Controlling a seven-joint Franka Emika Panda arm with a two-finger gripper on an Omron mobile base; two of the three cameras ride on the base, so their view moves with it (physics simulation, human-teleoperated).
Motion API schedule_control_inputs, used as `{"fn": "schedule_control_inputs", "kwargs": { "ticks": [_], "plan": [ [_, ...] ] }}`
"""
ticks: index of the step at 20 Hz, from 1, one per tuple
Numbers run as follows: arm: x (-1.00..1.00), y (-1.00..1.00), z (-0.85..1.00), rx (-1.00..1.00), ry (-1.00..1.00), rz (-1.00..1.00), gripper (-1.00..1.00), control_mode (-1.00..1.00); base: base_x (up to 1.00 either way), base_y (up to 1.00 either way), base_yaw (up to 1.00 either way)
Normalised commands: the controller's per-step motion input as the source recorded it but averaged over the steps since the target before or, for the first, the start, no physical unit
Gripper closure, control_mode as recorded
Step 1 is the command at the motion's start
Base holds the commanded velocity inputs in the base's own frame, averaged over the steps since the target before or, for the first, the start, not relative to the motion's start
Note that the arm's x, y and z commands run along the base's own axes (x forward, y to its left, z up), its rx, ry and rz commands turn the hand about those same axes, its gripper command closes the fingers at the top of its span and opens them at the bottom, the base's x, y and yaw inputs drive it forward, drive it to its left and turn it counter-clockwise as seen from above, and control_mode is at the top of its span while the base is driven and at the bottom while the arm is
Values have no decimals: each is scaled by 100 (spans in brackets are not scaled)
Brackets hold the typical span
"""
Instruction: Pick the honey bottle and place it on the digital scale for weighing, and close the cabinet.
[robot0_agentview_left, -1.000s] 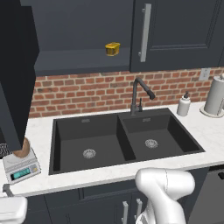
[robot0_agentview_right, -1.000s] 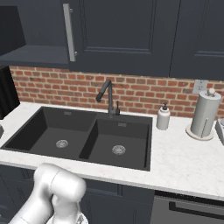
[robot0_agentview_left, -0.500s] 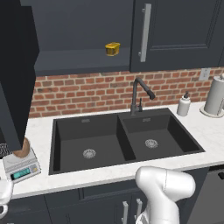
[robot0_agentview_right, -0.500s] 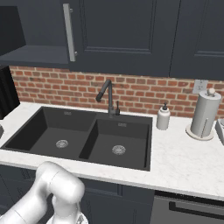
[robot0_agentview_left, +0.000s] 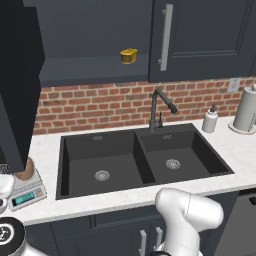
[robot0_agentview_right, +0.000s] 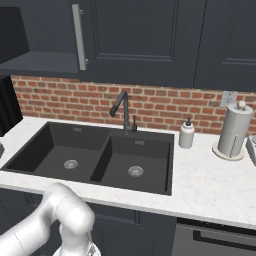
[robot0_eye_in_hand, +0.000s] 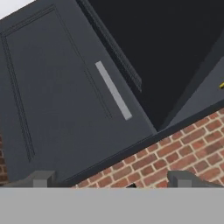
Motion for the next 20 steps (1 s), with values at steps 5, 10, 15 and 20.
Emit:
{"fn": "schedule_control_inputs", "kwargs": {
  "ticks": [5, 10, 15, 20],
  "plan": [
    [43, -5, 21, 0, 0, -4, -100, -100, 0, 0, 0],
    [22, -15, 25, 0, 0, -6, -100, -100, 0, 0, 0],
    [6, -56, 46, 2, -4, -11, -100, -100, 0, 0, 0],
    [2, -76, 50, 5, -11, -13, -100, -100, 0, 0, 0]
  ]
}}
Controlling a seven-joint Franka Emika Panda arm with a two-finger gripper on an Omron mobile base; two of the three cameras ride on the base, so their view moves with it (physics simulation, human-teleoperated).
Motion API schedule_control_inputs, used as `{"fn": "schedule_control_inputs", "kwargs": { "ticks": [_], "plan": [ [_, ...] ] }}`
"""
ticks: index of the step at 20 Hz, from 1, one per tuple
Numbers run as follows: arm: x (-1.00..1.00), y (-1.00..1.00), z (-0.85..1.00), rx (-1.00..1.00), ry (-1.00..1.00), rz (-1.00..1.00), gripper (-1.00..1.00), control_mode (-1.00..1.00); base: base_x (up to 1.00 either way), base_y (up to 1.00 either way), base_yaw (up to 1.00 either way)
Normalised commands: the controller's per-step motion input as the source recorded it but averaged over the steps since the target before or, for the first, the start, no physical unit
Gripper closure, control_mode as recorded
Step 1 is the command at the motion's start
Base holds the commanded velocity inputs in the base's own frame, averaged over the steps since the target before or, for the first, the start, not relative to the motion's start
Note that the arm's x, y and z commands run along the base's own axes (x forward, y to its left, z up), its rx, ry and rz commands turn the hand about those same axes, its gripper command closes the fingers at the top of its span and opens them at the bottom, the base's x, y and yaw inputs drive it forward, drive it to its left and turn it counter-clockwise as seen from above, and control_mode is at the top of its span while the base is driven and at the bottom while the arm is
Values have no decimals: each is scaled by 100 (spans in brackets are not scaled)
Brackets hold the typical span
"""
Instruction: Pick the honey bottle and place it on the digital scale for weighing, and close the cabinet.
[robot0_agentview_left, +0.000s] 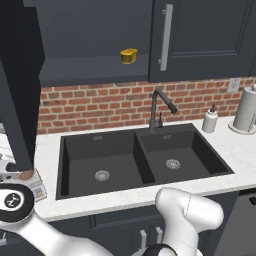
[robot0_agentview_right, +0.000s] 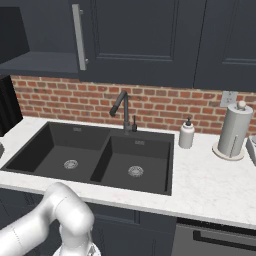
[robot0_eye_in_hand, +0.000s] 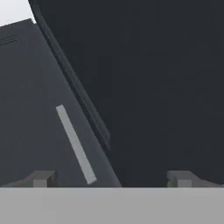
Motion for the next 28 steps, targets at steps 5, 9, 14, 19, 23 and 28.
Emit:
{"fn": "schedule_control_inputs", "kwargs": {
  "ticks": [5, 9, 14, 19, 23, 28],
  "plan": [
    [0, -83, 65, 7, -25, -12, -100, -100, 0, 0, 0],
    [0, -91, 68, 11, -26, -10, -100, -100, 0, 0, 0],
    [20, -87, 53, 13, -15, -8, -100, -100, 0, 0, 0],
    [23, -76, 47, 12, -18, -6, -100, -100, 0, 0, 0],
    [38, -63, 41, 10, -19, -5, -100, -100, 0, 0, 0],
    [78, -35, 7, 9, -3, -3, -100, -100, 0, 0, 0]
  ]
}}
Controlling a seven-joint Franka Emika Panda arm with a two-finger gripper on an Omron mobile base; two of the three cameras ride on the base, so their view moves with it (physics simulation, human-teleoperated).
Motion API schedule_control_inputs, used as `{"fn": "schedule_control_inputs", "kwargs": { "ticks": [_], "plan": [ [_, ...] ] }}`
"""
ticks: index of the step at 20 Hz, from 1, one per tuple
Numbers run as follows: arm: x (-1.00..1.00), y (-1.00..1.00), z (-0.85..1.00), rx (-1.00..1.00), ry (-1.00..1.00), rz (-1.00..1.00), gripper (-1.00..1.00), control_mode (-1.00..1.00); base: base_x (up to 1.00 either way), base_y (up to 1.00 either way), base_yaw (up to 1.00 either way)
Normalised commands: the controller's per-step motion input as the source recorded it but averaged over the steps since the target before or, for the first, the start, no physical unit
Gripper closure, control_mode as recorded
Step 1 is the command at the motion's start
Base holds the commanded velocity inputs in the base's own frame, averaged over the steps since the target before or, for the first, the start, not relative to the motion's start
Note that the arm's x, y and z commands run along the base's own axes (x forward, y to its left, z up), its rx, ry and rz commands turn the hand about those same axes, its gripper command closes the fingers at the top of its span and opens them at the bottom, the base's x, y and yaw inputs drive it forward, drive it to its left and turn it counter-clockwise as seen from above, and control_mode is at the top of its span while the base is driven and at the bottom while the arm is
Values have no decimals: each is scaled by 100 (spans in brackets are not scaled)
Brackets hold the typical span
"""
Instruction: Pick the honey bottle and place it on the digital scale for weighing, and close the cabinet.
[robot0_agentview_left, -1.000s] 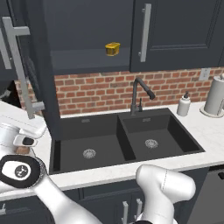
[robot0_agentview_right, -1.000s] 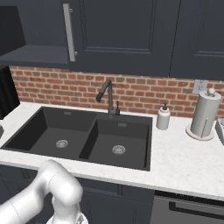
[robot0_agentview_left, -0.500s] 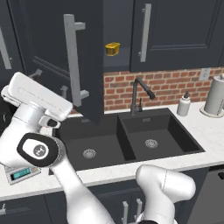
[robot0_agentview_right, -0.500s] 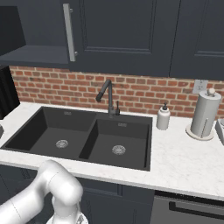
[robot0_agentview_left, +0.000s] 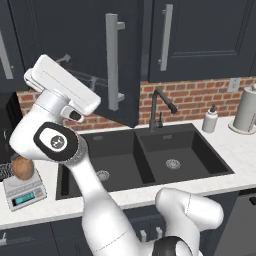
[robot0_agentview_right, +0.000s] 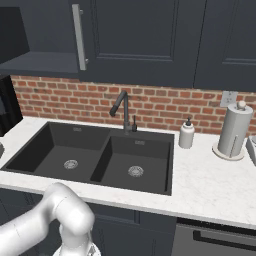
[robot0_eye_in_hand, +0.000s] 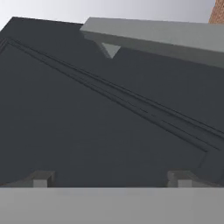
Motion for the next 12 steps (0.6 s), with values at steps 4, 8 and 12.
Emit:
{"fn": "schedule_control_inputs", "kwargs": {
  "ticks": [4, 8, 12],
  "plan": [
    [100, -15, -18, 3, 5, 0, -100, -100, 0, 0, 0],
    [99, -31, -1, 5, 5, 0, -100, -100, 0, 0, 0],
    [83, -67, -2, 9, 6, 5, -100, -100, 0, 0, 0]
  ]
}}
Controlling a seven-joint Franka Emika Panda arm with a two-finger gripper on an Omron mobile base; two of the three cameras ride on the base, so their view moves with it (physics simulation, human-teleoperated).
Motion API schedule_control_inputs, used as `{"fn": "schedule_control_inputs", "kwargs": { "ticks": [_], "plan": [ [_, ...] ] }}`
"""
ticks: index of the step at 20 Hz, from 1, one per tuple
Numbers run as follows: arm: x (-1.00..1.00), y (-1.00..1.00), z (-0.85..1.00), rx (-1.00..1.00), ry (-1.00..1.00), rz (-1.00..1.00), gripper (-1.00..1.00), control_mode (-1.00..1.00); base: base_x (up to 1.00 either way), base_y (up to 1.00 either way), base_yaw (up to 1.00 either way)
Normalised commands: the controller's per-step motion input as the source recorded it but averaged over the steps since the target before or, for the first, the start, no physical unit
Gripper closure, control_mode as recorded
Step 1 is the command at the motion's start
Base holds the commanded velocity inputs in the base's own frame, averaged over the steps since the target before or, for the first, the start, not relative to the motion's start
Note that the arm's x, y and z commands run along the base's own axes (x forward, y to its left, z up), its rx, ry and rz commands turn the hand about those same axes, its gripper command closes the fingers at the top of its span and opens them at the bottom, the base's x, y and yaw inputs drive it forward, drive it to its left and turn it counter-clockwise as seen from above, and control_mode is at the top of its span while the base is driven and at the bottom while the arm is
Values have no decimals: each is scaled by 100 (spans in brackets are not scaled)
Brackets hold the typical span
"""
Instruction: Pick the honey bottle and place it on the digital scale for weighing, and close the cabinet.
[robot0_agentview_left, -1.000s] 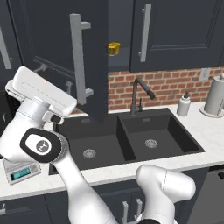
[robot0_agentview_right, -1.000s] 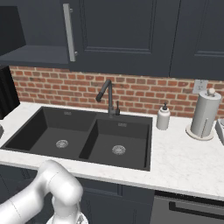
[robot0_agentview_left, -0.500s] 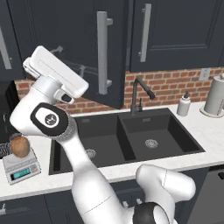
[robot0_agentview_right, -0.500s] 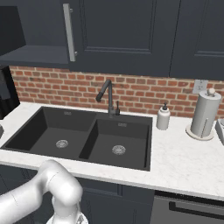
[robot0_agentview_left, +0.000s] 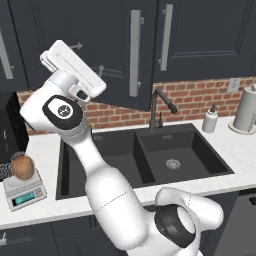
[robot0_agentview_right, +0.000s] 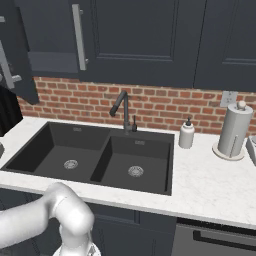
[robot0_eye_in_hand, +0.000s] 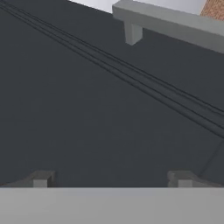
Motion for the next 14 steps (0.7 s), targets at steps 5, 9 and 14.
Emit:
{"fn": "schedule_control_inputs", "kwargs": {
  "ticks": [5, 9, 14],
  "plan": [
    [71, -71, -11, 7, 22, 5, -100, -100, 0, 0, 0],
    [57, -91, -16, 8, 20, 8, -100, -100, 0, 0, 0],
    [45, -97, -21, 5, 25, 8, -100, -100, 0, 0, 0]
  ]
}}
